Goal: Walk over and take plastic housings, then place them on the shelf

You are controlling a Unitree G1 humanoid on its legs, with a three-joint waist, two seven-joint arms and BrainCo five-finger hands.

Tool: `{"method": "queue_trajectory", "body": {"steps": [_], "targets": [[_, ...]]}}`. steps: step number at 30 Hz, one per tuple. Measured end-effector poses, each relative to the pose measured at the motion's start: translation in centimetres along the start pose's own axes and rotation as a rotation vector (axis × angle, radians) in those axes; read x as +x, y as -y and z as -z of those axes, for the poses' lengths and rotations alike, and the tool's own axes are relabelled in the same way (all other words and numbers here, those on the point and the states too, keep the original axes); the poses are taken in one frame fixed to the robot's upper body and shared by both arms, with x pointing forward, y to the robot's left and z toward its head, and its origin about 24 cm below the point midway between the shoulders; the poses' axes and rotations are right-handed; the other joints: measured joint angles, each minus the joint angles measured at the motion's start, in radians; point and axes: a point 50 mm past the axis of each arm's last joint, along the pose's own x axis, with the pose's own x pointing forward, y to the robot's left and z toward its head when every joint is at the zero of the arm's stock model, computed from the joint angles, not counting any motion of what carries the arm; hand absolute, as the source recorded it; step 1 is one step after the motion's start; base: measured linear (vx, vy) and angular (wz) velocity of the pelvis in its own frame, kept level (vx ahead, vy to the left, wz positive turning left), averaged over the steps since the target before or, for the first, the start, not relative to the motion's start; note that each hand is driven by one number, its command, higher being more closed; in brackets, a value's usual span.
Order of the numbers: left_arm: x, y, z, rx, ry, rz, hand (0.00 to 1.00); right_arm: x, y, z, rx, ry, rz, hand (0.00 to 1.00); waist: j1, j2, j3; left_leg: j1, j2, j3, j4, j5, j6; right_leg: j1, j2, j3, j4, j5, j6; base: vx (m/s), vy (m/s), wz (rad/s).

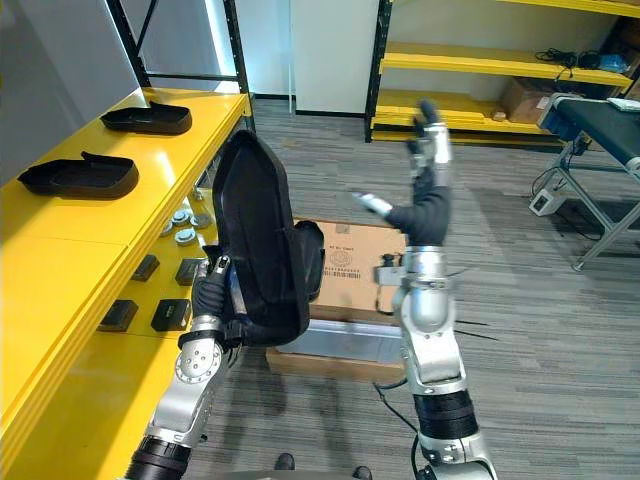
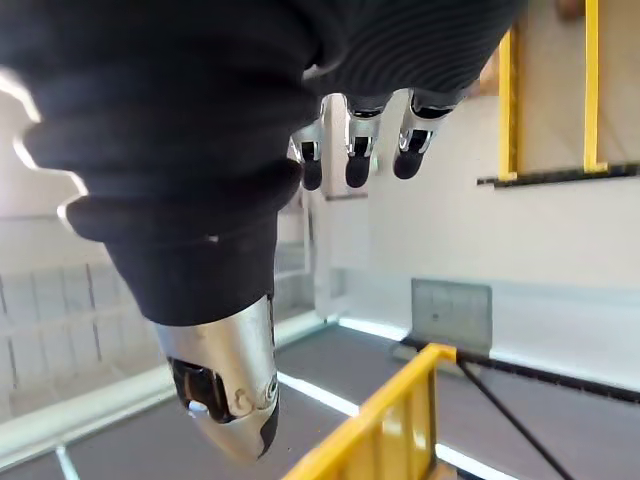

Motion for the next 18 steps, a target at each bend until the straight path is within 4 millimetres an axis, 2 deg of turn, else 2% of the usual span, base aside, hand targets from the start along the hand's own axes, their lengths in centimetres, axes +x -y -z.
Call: {"method": "queue_trajectory", "body": {"steps": [1, 3, 4, 6, 7, 9, 10, 11, 12, 14, 15, 17, 18], "targets": [[-0.1, -0.4, -0.3, -0.007, 0.011, -0.019, 1.0, -0.5, 1.5, 0.7, -0.031, -0.036, 0.056, 0.0, -0.001, 0.0, 0.0, 0.0, 0.001, 0.0, 0.0, 0.0, 0.0, 0.0, 0.0, 0.0, 0.0, 0.0, 0.0, 0.0, 0.0, -0.03], [-0.2, -1.3, -1.0, -0.02, 0.041, -0.059, 1.0, -2.8, 5.8, 3.7, -0.138, -0.207, 0.194, 0.0, -0.004, 0.001, 0.0, 0.001, 0.002, 0.001, 0.0, -0.003, -0.003, 0.0, 0.0, 0.003, 0.0, 0.0, 0.0, 0.0, 0.0, -0.04], [-0.2, -1.6, -1.2, -0.02, 0.048, -0.072, 1.0, -3.7, 6.9, 4.6, -0.164, -0.265, 0.225, 0.0, -0.004, 0.001, -0.001, 0.001, 0.002, 0.001, 0.0, -0.004, -0.006, 0.0, 0.0, 0.003, -0.001, 0.0, 0.0, 0.0, 0.0, -0.03], [-0.8, -2.4, -1.7, -0.028, 0.065, -0.105, 1.0, -7.8, 11.0, 7.6, -0.234, -0.498, 0.368, 0.0, -0.01, 0.008, -0.001, 0.001, 0.003, 0.004, 0.0, -0.006, -0.007, -0.001, 0.0, 0.006, -0.002, -0.001, 0.0, 0.0, 0.0, -0.02], [-0.9, -2.6, -1.7, -0.028, 0.066, -0.11, 1.0, -9.0, 12.0, 8.1, -0.244, -0.551, 0.405, 0.0, -0.011, 0.011, -0.001, 0.001, 0.003, 0.004, 0.0, -0.006, -0.007, -0.001, -0.001, 0.006, -0.003, -0.001, 0.001, 0.0, 0.0, 0.0], [-1.6, -3.6, -1.8, -0.022, 0.073, -0.141, 1.0, -14.0, 14.9, 9.8, -0.297, -0.773, 0.518, 0.0, -0.02, 0.02, -0.002, -0.001, 0.005, 0.006, 0.0, -0.007, -0.009, -0.001, 0.0, 0.006, -0.008, -0.001, 0.001, 0.0, 0.0, 0.0], [-1.7, -3.7, -1.8, -0.023, 0.074, -0.142, 1.0, -15.2, 15.4, 10.1, -0.298, -0.823, 0.535, 0.0, -0.023, 0.022, -0.003, -0.002, 0.006, 0.007, 0.0, -0.008, -0.009, -0.001, 0.0, 0.008, -0.01, 0.0, 0.001, 0.0, 0.0, -0.05], [-1.9, -3.8, -1.7, -0.022, 0.073, -0.136, 1.0, -17.6, 16.2, 10.8, -0.313, -0.934, 0.557, 0.0, -0.026, 0.023, -0.004, -0.003, 0.008, 0.01, 0.0, -0.011, -0.011, 0.0, 0.003, 0.012, -0.017, 0.002, -0.001, 0.0, 0.0, -0.06], [-1.9, -3.8, -1.7, -0.021, 0.073, -0.133, 1.0, -18.8, 16.6, 11.0, -0.321, -0.985, 0.567, 0.0, -0.025, 0.023, -0.004, -0.004, 0.009, 0.011, 0.0, -0.011, -0.011, 0.0, 0.004, 0.012, -0.018, 0.002, -0.001, 0.0, 0.0, -0.04], [-1.9, -3.6, -1.8, -0.025, 0.076, -0.111, 1.0, -23.6, 17.4, 11.6, -0.322, -1.193, 0.585, 0.0, -0.025, 0.023, -0.003, -0.005, 0.014, 0.01, 0.0, -0.012, -0.013, -0.001, 0.009, 0.012, -0.018, 0.002, -0.002, 0.0, 0.0, 0.0], [-1.9, -3.6, -1.8, -0.025, 0.077, -0.106, 1.0, -24.5, 17.5, 11.6, -0.319, -1.234, 0.586, 0.0, -0.025, 0.023, -0.003, -0.008, 0.015, 0.01, 0.0, -0.013, -0.014, -0.001, 0.01, 0.012, -0.018, 0.002, -0.002, 0.0, 0.0, 0.0], [-1.9, -3.3, -2.1, -0.033, 0.09, -0.072, 1.0, -27.9, 17.3, 11.7, -0.318, -1.387, 0.571, 0.0, -0.026, 0.022, -0.003, -0.014, 0.018, 0.008, 0.0, -0.015, -0.013, -0.001, 0.014, 0.012, -0.019, 0.002, -0.002, 0.0, 0.0, 0.0], [-1.9, -3.1, -2.2, -0.035, 0.093, -0.063, 1.0, -28.4, 17.2, 11.7, -0.318, -1.413, 0.558, 0.0, -0.026, 0.022, -0.002, -0.014, 0.019, 0.006, 0.0, -0.015, -0.013, 0.0, 0.015, 0.011, -0.019, 0.002, -0.002, 0.0, -0.005, 0.05]]}}
